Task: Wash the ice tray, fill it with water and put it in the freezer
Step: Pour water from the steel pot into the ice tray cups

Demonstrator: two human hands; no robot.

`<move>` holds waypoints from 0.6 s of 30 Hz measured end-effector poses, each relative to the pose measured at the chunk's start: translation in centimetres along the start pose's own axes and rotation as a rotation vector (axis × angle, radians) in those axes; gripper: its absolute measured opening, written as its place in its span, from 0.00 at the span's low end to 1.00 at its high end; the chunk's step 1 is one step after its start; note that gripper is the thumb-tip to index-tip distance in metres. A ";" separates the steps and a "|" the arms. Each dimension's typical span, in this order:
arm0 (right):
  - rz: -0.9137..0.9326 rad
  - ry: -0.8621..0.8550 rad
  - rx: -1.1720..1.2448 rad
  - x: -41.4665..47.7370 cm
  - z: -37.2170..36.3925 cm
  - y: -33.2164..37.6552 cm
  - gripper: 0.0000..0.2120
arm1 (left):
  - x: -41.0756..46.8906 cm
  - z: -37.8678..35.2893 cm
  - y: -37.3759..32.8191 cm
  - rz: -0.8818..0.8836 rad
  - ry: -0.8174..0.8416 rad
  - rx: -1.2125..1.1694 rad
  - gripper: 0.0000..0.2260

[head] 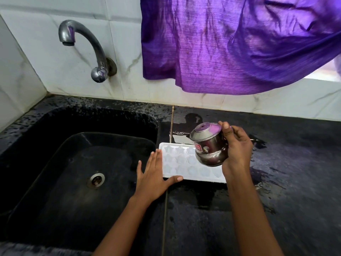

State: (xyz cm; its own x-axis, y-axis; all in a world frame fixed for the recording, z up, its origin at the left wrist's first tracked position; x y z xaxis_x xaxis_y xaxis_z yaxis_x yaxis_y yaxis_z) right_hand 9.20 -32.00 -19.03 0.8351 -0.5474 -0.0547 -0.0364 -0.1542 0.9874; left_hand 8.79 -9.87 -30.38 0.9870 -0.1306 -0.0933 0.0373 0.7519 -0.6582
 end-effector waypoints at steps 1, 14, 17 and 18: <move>-0.009 0.002 0.011 0.0 -0.1 -0.1 0.05 | 0.0 0.0 0.0 0.000 0.000 0.001 0.50; 0.053 0.074 -0.135 -0.3 -2.6 0.1 0.06 | 0.0 0.0 0.1 0.000 -0.014 0.008 0.53; 0.068 0.098 -0.166 -0.5 -3.3 0.3 0.08 | -0.1 0.0 0.0 -0.002 -0.017 0.002 0.54; 0.073 0.105 -0.172 -0.5 -3.5 0.3 0.08 | -0.1 0.0 0.0 -0.003 -0.015 0.004 0.53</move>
State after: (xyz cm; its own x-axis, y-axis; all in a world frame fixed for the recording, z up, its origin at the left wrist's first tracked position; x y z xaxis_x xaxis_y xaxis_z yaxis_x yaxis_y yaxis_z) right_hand 10.68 -28.94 -18.16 0.8866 -0.4618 0.0250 -0.0125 0.0302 0.9995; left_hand 8.72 -9.84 -30.40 0.9892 -0.1229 -0.0803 0.0405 0.7543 -0.6553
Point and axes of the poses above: each hand's wrist, its own x-axis towards the middle knuckle, its own z-axis out of the back of the hand, y = z × x, the point moved 8 cm from there along x, towards the middle knuckle, and after that the axes turned 12 degrees about -x, right-handed, at the moved point
